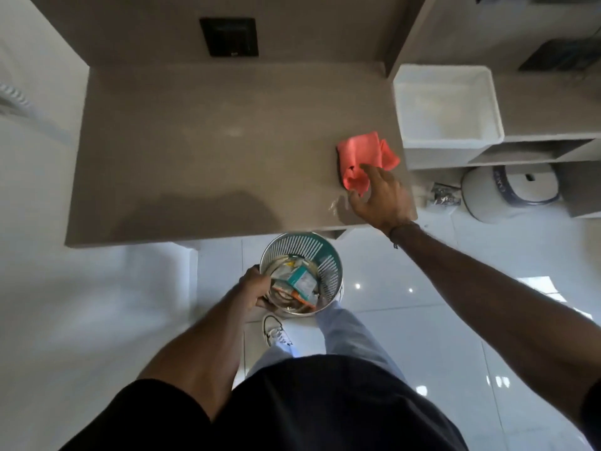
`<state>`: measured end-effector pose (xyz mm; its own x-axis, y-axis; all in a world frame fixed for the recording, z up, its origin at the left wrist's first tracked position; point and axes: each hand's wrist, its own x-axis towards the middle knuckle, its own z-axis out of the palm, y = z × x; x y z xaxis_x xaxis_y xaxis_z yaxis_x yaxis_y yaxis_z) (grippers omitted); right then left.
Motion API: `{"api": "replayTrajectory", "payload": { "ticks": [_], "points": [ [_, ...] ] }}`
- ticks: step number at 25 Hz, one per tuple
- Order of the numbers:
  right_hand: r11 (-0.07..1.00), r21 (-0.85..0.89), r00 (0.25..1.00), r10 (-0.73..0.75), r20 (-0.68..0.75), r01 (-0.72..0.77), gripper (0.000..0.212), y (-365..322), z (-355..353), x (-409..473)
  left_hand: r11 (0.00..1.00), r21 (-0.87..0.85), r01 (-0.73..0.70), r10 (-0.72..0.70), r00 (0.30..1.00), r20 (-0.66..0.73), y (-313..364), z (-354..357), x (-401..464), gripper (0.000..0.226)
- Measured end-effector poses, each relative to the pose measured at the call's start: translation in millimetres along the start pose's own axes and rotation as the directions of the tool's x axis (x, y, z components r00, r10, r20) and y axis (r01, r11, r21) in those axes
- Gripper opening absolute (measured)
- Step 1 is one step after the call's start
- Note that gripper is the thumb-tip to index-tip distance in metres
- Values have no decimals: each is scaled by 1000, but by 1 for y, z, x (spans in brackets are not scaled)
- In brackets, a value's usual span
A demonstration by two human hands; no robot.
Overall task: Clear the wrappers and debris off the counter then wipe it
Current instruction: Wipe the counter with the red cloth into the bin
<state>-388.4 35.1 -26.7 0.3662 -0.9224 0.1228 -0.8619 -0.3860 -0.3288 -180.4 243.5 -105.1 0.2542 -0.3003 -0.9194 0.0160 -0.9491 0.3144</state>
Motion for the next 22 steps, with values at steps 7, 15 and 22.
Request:
{"api": "replayTrajectory", "payload": {
  "ticks": [7, 15, 22],
  "points": [
    [981, -191, 825, 81, 559, 34, 109, 18, 19, 93, 994, -11, 105, -105, 991, -85, 25, -5, 15, 30],
    [924, -361, 830, 103, 549, 124, 73, -7, 24, 70, 997, -3, 76, -76, 992, -106, 38, 9, 21, 30],
    [953, -225, 751, -4, 660, 203, 66, -92, 27, -38, 999, -9, 35, -36, 996, -86, 37, 2, 9, 30]
  ]
}}
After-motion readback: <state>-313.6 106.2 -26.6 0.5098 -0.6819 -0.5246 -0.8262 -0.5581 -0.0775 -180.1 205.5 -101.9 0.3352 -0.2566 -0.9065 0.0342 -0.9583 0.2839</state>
